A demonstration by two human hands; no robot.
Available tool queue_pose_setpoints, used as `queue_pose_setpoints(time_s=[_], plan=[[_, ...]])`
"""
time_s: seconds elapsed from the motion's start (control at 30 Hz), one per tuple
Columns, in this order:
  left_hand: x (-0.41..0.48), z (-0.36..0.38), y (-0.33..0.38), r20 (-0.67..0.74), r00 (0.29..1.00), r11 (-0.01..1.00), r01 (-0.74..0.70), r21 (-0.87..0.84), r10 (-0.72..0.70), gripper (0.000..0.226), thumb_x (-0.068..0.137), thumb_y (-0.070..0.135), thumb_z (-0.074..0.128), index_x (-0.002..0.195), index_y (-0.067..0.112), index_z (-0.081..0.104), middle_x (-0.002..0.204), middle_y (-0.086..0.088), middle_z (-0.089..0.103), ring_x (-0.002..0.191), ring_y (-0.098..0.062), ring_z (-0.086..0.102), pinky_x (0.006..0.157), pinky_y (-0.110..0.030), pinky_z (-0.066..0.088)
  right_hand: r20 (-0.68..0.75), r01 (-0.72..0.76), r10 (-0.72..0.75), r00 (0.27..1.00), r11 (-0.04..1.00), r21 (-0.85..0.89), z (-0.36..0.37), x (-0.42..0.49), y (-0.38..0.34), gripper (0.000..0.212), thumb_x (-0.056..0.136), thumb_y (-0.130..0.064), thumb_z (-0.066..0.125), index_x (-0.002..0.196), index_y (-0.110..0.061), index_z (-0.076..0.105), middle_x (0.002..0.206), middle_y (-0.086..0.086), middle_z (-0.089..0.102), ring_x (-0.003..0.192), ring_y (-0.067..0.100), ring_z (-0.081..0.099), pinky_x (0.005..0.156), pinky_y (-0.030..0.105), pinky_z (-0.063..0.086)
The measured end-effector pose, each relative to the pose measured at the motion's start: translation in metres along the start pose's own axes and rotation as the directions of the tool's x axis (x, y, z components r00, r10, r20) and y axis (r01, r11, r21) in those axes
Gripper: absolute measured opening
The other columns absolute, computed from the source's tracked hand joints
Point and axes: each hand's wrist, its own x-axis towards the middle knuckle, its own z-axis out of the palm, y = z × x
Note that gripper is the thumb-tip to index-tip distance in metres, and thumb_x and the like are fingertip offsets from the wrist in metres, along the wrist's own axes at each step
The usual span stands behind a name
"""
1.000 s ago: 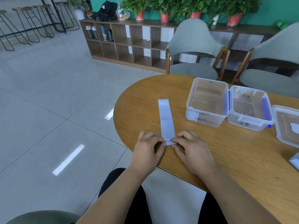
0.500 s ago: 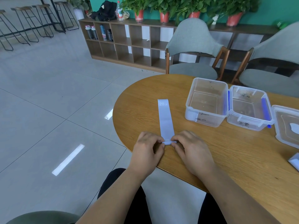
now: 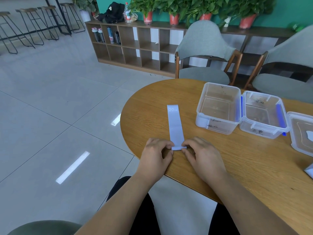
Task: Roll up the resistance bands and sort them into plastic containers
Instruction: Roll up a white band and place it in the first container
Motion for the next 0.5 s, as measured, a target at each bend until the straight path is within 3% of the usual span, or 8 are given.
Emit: queue_pose_setpoints(time_s=[0.17, 0.33, 0.5], plan=[[0.005, -0.001, 0.002, -0.004, 1.0, 1.0, 0.016, 0.022, -0.016, 0.015, 0.089, 0.016, 0.077, 0.103, 0.024, 0.075, 0.096, 0.017, 0.07, 0.103, -0.008, 0.057, 0.088, -0.009, 0.041, 0.027, -0.039, 0.04, 0.999, 0.999, -0.032, -0.002, 0.006, -0.004, 0.01, 0.096, -0.038, 0.068, 0.104, -0.033, 0.072, 0.099, -0.016, 0.061, 0.088, 0.007, 0.061, 0.066, 0.023, 0.044], [0.014, 0.003, 0.0, 0.019, 1.0, 0.99, -0.015, 0.139, 0.013, 0.011, 0.091, 0.025, 0.072, 0.101, 0.024, 0.076, 0.095, 0.013, 0.068, 0.1, -0.013, 0.053, 0.088, -0.033, 0.051, 0.022, -0.089, 0.091, 0.996, 0.993, -0.072, 0.0, 0.013, -0.007, 0.014, 0.097, -0.039, 0.066, 0.101, -0.032, 0.077, 0.099, -0.014, 0.059, 0.086, 0.007, 0.06, 0.063, 0.024, 0.048], [0.018, 0.004, 0.001, 0.009, 1.0, 0.99, 0.001, 0.139, -0.002, 0.012, 0.091, 0.026, 0.07, 0.101, 0.024, 0.077, 0.091, 0.014, 0.068, 0.096, -0.012, 0.053, 0.088, -0.033, 0.05, -0.005, -0.131, 0.131, 0.991, 0.985, -0.11, 0.007, 0.016, -0.009, 0.013, 0.095, -0.038, 0.067, 0.098, -0.032, 0.078, 0.095, -0.013, 0.06, 0.08, 0.01, 0.061, 0.06, 0.022, 0.039]])
